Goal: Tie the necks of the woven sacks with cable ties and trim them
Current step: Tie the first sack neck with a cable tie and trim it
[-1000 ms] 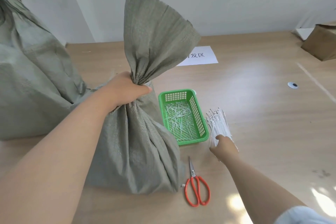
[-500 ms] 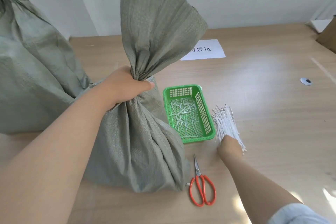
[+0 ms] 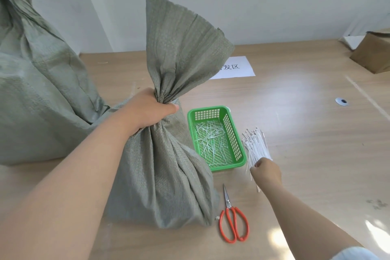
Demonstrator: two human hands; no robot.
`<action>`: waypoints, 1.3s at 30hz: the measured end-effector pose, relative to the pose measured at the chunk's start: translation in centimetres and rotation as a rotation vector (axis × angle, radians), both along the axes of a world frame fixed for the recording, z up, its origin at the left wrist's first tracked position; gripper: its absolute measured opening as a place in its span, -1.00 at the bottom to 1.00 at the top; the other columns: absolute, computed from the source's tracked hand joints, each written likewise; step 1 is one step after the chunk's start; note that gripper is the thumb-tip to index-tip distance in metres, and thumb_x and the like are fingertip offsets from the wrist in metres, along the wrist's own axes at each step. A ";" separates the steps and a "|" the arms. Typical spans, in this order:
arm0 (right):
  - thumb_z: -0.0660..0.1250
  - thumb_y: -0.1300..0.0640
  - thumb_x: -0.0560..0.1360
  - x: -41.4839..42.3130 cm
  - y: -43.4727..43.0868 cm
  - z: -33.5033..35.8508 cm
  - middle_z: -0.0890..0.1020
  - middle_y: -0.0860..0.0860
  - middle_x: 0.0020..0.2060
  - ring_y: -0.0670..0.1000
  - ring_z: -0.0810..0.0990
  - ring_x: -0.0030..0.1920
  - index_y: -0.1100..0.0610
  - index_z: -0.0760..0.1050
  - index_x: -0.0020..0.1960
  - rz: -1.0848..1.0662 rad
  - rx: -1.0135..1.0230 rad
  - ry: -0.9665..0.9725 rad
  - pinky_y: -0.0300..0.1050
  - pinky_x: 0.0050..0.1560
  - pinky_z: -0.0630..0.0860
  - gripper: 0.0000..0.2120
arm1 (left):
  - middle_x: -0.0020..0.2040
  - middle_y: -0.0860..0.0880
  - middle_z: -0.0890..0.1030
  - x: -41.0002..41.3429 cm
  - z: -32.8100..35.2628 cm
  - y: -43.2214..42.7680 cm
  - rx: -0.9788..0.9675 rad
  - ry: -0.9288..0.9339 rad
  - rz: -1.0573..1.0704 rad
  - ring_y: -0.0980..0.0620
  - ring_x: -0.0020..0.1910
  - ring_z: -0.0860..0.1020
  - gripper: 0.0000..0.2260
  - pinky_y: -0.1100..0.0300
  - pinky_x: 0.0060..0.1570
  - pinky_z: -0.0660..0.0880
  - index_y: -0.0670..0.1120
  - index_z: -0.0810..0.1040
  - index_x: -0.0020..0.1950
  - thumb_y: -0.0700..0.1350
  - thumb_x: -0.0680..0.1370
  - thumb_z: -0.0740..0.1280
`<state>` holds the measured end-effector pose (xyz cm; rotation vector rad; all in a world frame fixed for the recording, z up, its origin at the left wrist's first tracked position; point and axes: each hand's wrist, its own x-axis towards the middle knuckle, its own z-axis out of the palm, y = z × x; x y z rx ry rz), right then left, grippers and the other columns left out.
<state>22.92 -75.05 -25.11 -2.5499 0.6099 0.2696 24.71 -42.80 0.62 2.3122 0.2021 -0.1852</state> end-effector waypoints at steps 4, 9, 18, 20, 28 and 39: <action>0.33 0.20 0.42 0.7 1.0 3.0 0.65 0.06 -0.25 0.15 0.59 -0.12 0.15 0.60 -0.16 -0.003 0.106 -0.112 -0.10 -0.23 0.42 -0.92 | -0.10 0.09 0.63 -0.4 0.2 0.3 -0.003 0.011 -0.018 0.13 -0.10 0.54 -0.84 0.22 -0.02 0.36 0.05 0.65 0.07 0.02 0.52 0.45; 0.37 0.19 0.43 2.0 3.1 7.8 0.65 -0.05 -0.28 0.04 0.60 -0.17 0.08 0.62 -0.14 0.057 0.220 -0.258 -0.17 -0.18 0.38 -0.94 | -0.11 0.11 0.64 -1.1 0.3 1.2 -0.060 -0.006 -0.055 0.17 -0.10 0.56 -0.87 0.22 -0.03 0.40 0.09 0.63 0.01 0.09 0.53 0.43; 0.35 0.19 0.49 2.5 8.9 16.9 0.63 -0.02 -0.36 0.02 0.63 -0.35 0.04 0.63 -0.13 0.211 0.360 -0.434 -0.06 -0.23 0.56 -0.89 | -0.46 0.11 0.60 -2.3 -0.3 3.0 -0.194 -0.007 -0.063 0.27 -0.42 0.51 -0.62 0.23 -0.24 0.39 -0.08 0.59 -0.38 0.11 0.55 0.42; 0.35 0.21 0.50 2.5 10.5 18.8 0.63 0.02 -0.34 -0.05 0.64 -0.41 0.04 0.63 -0.11 0.214 0.450 -0.464 -0.06 -0.27 0.58 -0.88 | -0.46 0.10 0.60 -2.4 -0.3 3.2 -0.213 -0.018 -0.061 0.26 -0.40 0.53 -0.62 0.24 -0.21 0.40 -0.07 0.57 -0.39 0.11 0.56 0.41; 0.35 0.25 0.50 2.4 16.4 23.7 0.66 0.12 -0.34 -0.02 0.60 -0.41 0.08 0.63 -0.08 0.257 0.648 -0.496 0.08 -0.21 0.60 -0.88 | -0.41 0.07 0.60 -2.7 -0.1 3.8 -0.227 -0.020 -0.057 0.08 -0.25 0.59 -0.59 0.18 -0.09 0.46 -0.03 0.52 -0.44 0.11 0.57 0.38; 0.30 0.32 0.44 2.0 20.7 25.1 0.65 0.09 -0.36 -0.13 0.49 -0.45 0.11 0.68 -0.08 0.531 0.522 -0.332 -0.19 -0.32 0.43 -0.78 | -0.03 0.10 0.74 -2.3 -1.6 4.6 -0.530 -0.162 -0.019 0.15 0.05 0.68 -0.71 0.10 0.14 0.61 0.05 0.72 0.01 -0.02 0.32 0.63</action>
